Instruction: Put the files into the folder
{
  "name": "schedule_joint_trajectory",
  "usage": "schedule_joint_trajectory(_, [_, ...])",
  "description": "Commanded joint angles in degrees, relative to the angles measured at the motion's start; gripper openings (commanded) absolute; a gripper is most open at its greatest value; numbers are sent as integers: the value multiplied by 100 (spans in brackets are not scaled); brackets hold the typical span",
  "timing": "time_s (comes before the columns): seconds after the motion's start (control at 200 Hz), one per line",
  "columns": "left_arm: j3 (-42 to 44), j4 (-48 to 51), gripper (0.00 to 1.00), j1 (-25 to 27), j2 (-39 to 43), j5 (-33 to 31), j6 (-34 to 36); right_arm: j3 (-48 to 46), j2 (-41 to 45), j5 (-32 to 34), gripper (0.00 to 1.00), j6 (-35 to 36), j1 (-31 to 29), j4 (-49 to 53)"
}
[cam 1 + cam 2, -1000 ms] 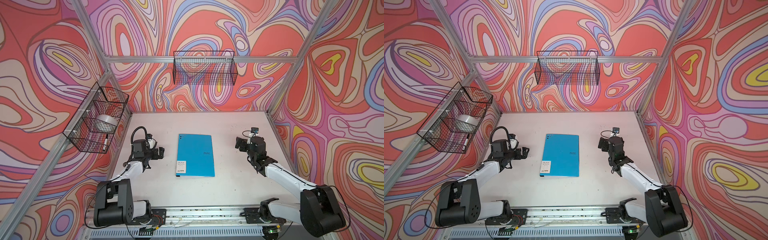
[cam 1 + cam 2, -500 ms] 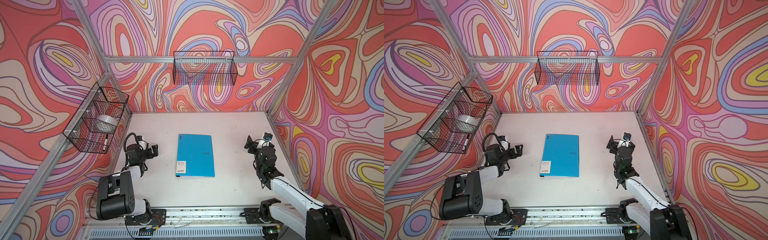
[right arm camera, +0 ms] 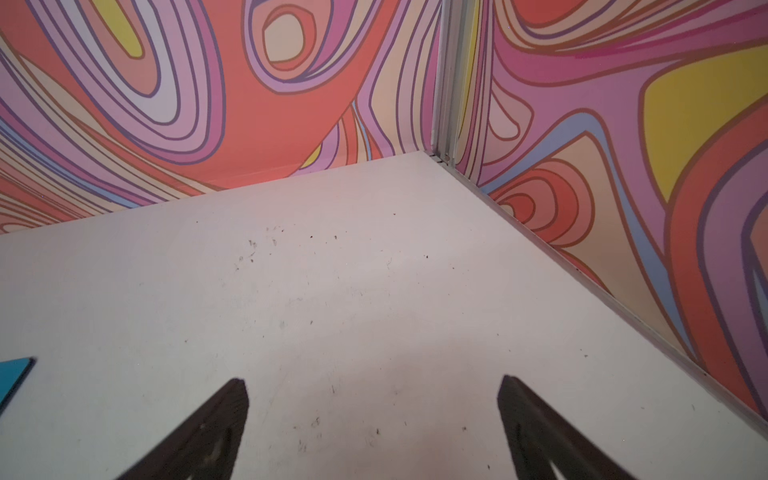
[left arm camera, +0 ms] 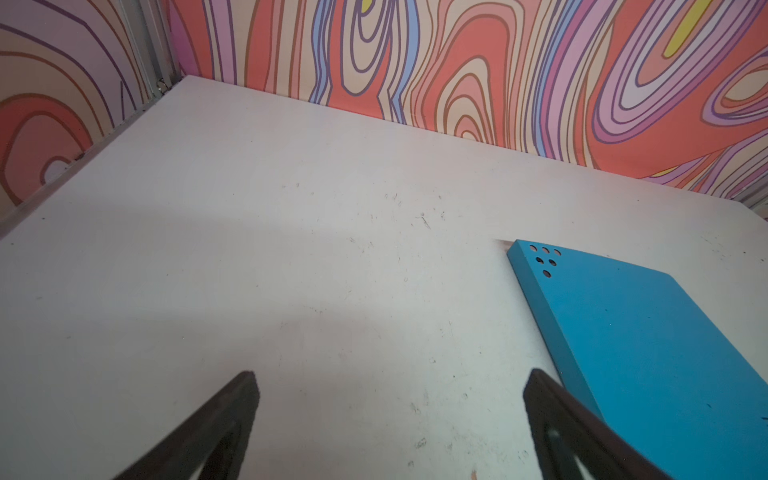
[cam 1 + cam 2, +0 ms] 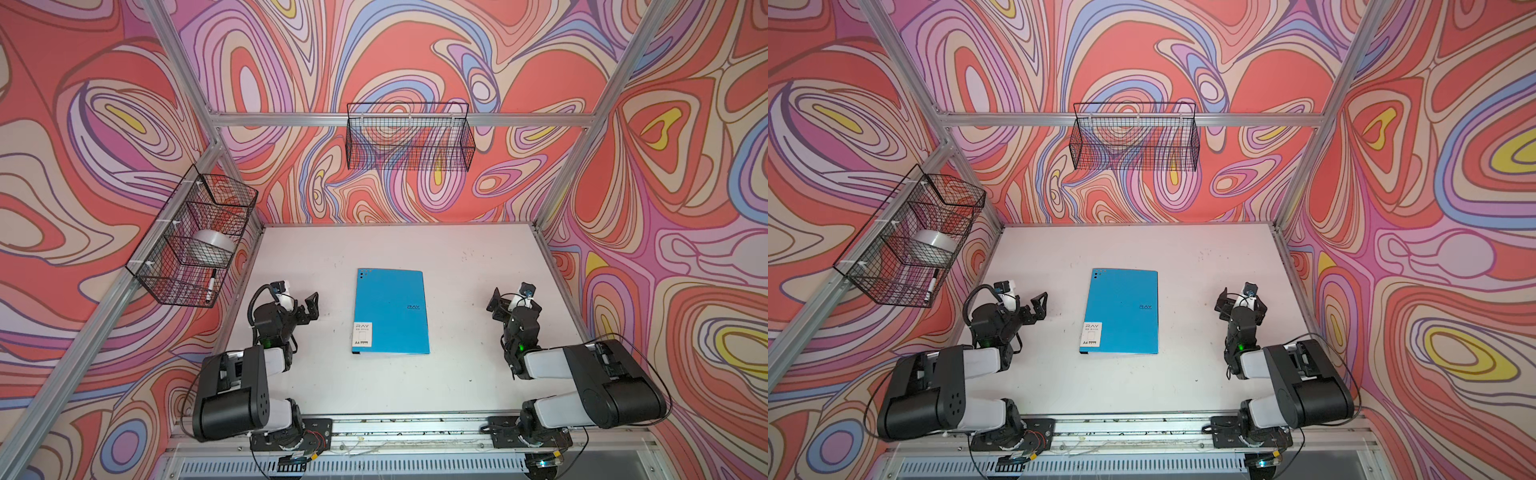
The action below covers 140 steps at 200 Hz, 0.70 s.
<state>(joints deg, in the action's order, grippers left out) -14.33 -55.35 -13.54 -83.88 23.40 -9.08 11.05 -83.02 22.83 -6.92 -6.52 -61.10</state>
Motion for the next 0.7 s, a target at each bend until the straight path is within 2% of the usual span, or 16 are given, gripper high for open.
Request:
schedule_joint_trajectory(0.0, [293,-1290,100,44,-97,296,107,88,-120,-217,98,284,72,-646])
schedule_joint_trajectory(0.085, [674,-2335,100,119,-436,162,142,75,-223,-350,99,392,134,-823])
schedule_joint_trajectory(0.255, [489,-2031,100,438,-517,-314,354,31,-1005,-498,98,332,360,-1781])
schedule_joint_trajectory(0.321, [247,-1860,100,449,-724,-297,325,171,-1476,-894,98,268,532,-2066])
schedule_joint_trajectory(0.346, [166,-1688,100,464,-685,-240,357,259,-1536,-1111,99,264,576,-1871])
schedule_joint_trajectory(0.426, [-101,-566,100,579,-340,-303,604,592,-1580,-1225,99,251,633,-1284])
schedule_joint_trajectory(0.501, [-291,-590,100,648,-555,-395,579,1104,-1393,-1616,99,265,717,-53])
schedule_joint_trajectory(0.591, [-669,502,100,883,-377,-782,819,1529,-1493,-1548,99,234,740,650])
schedule_joint_trajectory(0.656, [-634,215,100,959,-479,-971,804,1473,-1533,-1562,99,249,736,431])
schedule_joint_trajectory(0.696, [-662,384,100,959,-419,-973,829,1483,-1504,-1559,99,244,742,539])
